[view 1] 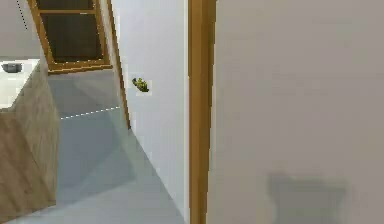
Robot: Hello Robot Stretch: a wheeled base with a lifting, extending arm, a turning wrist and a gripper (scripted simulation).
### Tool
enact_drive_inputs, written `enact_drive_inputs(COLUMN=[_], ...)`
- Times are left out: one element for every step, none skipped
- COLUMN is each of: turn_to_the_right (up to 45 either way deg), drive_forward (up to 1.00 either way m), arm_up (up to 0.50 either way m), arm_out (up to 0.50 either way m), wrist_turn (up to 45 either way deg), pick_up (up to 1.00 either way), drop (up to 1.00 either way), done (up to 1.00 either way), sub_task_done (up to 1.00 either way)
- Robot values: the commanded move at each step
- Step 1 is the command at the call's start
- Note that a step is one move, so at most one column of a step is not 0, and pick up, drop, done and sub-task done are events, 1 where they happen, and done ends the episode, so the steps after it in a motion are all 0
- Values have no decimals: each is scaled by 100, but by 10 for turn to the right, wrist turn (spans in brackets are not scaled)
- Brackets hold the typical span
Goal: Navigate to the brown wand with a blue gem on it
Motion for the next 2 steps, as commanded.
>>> enact_drive_inputs(turn_to_the_right=[-450,-450], drive_forward=[0,0], arm_up=[0,0], arm_out=[0,0], wrist_turn=[0,0], pick_up=[0,0], drop=[0,0], done=[0,0], sub_task_done=[0,0])
